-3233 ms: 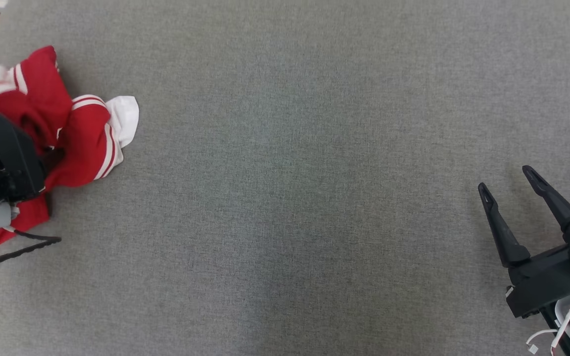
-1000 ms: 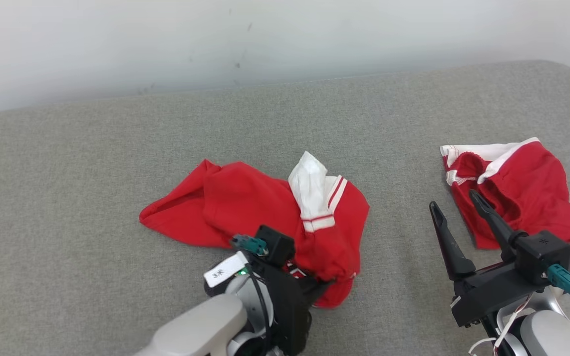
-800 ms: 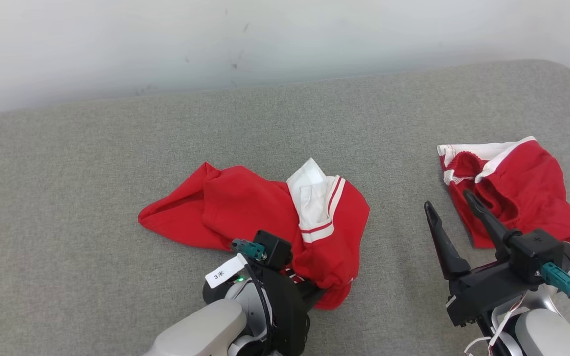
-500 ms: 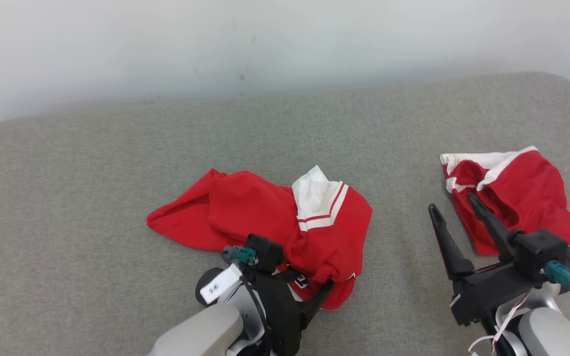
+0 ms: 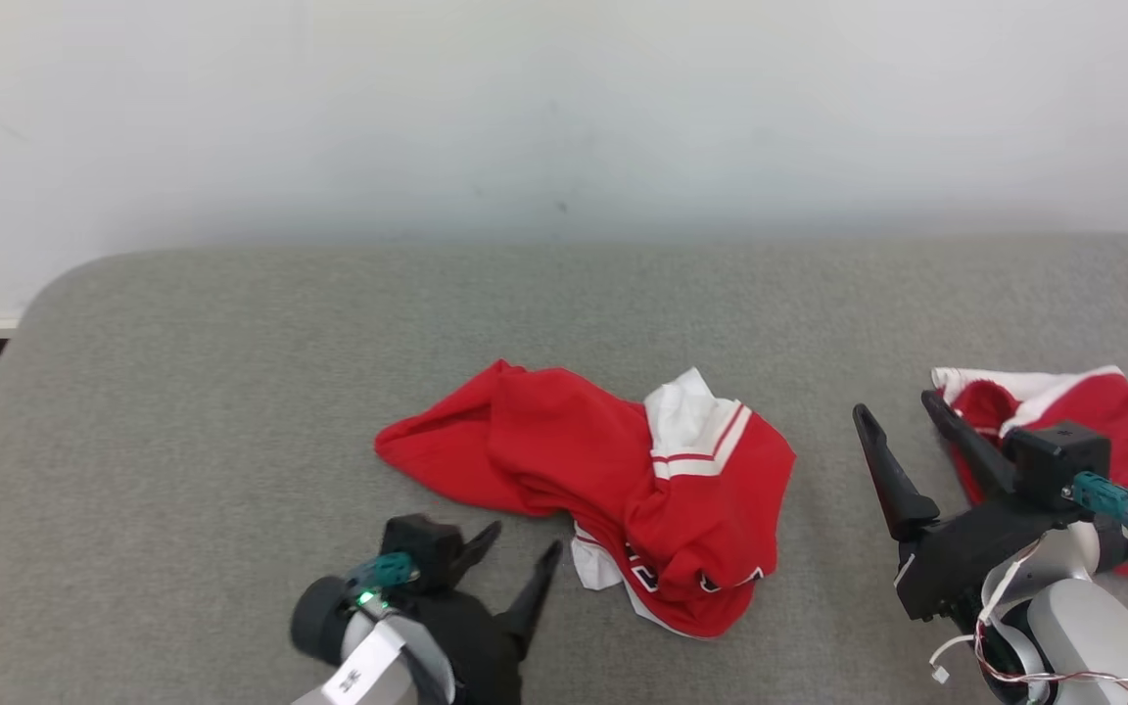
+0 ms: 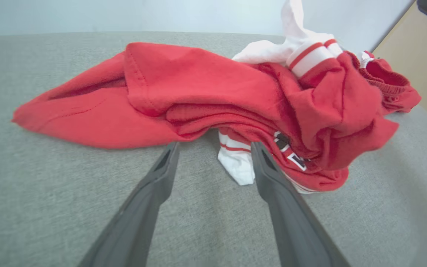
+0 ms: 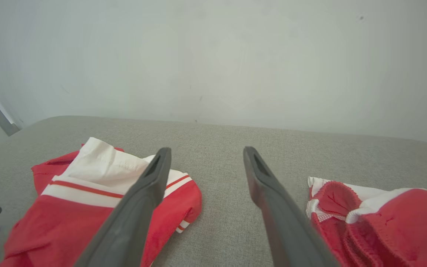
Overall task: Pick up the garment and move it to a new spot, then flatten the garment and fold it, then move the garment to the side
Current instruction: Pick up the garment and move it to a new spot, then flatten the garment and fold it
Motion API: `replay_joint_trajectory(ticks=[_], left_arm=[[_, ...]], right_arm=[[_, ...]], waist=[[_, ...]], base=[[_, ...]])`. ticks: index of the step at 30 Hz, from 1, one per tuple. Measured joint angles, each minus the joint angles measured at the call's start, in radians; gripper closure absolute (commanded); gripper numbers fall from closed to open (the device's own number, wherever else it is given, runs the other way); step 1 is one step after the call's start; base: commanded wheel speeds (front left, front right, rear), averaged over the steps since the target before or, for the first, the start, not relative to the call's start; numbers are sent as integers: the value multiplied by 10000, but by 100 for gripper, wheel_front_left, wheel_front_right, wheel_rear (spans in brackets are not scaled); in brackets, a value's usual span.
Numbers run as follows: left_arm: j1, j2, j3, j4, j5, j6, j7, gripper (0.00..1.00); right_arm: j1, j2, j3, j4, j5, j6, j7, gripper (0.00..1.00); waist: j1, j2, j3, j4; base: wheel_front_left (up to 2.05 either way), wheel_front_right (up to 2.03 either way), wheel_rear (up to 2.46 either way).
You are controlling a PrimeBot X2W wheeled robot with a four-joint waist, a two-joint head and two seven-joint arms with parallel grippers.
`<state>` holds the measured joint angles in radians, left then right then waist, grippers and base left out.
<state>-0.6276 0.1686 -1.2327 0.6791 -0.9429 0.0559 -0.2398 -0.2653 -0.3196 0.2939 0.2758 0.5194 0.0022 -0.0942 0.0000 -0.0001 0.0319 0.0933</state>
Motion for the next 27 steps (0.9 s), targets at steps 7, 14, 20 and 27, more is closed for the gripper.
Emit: replay_joint_trajectory(ticks=[7, 14, 20, 27], left_arm=[[571, 600, 485, -786, 257, 508, -77, 0], [1357, 1304, 1216, -1636, 535, 673, -90, 0], [1822, 1649, 2161, -2297, 809, 683, -90, 0], [2662, 1672, 3749, -2429, 1969, 683, -94, 0]], right_arm=[[-227, 109, 115, 788, 251, 244, 433, 0], [-895, 326, 117, 1766, 608, 430, 959, 0], [-1571, 458, 12, 2690, 1009, 520, 1517, 0], [-2362, 807, -50, 3960, 1442, 552, 2291, 0]], waist=[[0, 1, -380, 489], [0, 1, -596, 941], [0, 2, -661, 1332], [0, 1, -678, 1694]], base=[[0, 0, 0], [0, 0, 0], [0, 0, 0], [0, 0, 0]])
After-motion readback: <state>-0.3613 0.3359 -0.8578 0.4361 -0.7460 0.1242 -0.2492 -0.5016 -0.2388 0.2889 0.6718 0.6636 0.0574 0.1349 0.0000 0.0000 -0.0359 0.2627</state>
